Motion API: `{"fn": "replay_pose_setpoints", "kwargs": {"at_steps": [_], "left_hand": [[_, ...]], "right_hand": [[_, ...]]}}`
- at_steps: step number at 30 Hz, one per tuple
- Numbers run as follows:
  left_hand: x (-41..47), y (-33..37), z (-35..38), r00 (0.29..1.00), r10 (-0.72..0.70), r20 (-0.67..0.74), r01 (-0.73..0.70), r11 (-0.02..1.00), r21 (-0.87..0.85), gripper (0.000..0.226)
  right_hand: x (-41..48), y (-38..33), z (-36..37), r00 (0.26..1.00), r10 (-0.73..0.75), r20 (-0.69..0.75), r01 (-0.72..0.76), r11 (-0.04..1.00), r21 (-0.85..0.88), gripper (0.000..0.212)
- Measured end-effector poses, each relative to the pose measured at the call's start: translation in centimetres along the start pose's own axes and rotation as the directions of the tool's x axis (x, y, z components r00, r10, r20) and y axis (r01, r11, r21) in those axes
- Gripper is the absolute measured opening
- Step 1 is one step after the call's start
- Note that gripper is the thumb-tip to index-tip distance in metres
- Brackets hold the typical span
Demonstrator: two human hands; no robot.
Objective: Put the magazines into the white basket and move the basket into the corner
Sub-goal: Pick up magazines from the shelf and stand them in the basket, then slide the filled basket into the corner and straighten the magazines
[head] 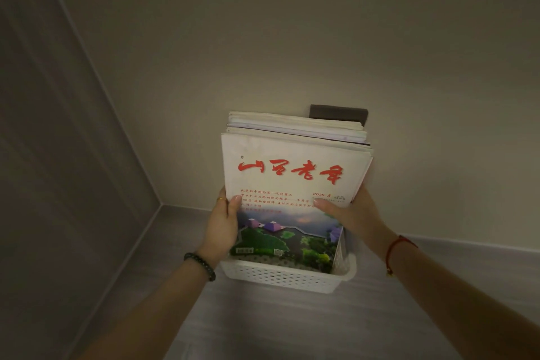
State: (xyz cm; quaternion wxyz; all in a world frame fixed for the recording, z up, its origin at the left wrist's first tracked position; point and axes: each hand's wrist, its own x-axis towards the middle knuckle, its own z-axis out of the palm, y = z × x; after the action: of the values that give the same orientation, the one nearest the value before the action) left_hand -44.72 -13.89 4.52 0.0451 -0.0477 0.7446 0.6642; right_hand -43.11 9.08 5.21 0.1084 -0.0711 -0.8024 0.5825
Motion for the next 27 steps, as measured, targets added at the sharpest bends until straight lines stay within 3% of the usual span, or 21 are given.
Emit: {"fn": "replay_pose_setpoints", "kwargs": {"at_steps": [2, 6, 7, 9, 12, 16, 20, 22, 27], "left_hand": [[-0.5, -0.3, 0.2, 0.998, 0.023, -0.05, -0.024, 0.999, -0.024, 0.037], [-3.8, -2.9, 0.6, 0.905, 0.128, -0.405, -0.123, 0.992, 0.039, 0.067], [-4.9, -3.8, 1.0, 0.875, 0.1, -0.474, -0.093, 0.995, 0.038, 0.075], [-6.9, -5.2, 2.3, 0.852, -0.041, -0.522, -0.033, 0.991, -0.131, 0.086], [-8.3, -5.6, 5.0, 0.894, -0.232, -0.384, 0.04, 0.894, -0.447, 0.088], [-7.4, -5.5, 7.1, 0.882, -0.431, -0.192, 0.262, 0.785, -0.562, 0.098], [-6.0, -4.2, 7.5, 0.759, -0.65, -0.034, 0.51, 0.626, -0.591, 0.053], [-5.8, -3.8, 7.4, 0.739, -0.673, -0.019, 0.537, 0.606, -0.587, 0.046], [-7.0, -3.8, 6.7, 0.766, -0.642, -0.033, 0.519, 0.648, -0.558, 0.05]], "right_hand": [[0.5, 0.0, -0.2, 1.0, -0.006, 0.017, 0.005, 1.0, 0.023, 0.063], [0.7, 0.4, -0.6, 0.992, -0.043, 0.118, 0.042, 0.999, 0.01, 0.047], [0.7, 0.3, -0.7, 0.99, -0.035, 0.133, 0.034, 0.999, 0.01, 0.046], [0.8, 0.1, -1.0, 0.988, -0.009, 0.155, 0.004, 0.999, 0.033, 0.044], [1.0, -0.4, -1.0, 0.982, -0.019, 0.186, 0.01, 0.999, 0.05, 0.043], [0.9, -0.1, -0.9, 0.983, -0.03, 0.183, 0.01, 0.994, 0.11, 0.044], [0.8, -0.1, -0.8, 0.981, -0.039, 0.19, 0.024, 0.996, 0.081, 0.043], [0.6, -0.1, -0.7, 0.982, -0.044, 0.183, 0.032, 0.997, 0.07, 0.042], [-1.4, 0.0, -0.5, 0.993, 0.009, 0.114, -0.022, 0.994, 0.108, 0.048]]}}
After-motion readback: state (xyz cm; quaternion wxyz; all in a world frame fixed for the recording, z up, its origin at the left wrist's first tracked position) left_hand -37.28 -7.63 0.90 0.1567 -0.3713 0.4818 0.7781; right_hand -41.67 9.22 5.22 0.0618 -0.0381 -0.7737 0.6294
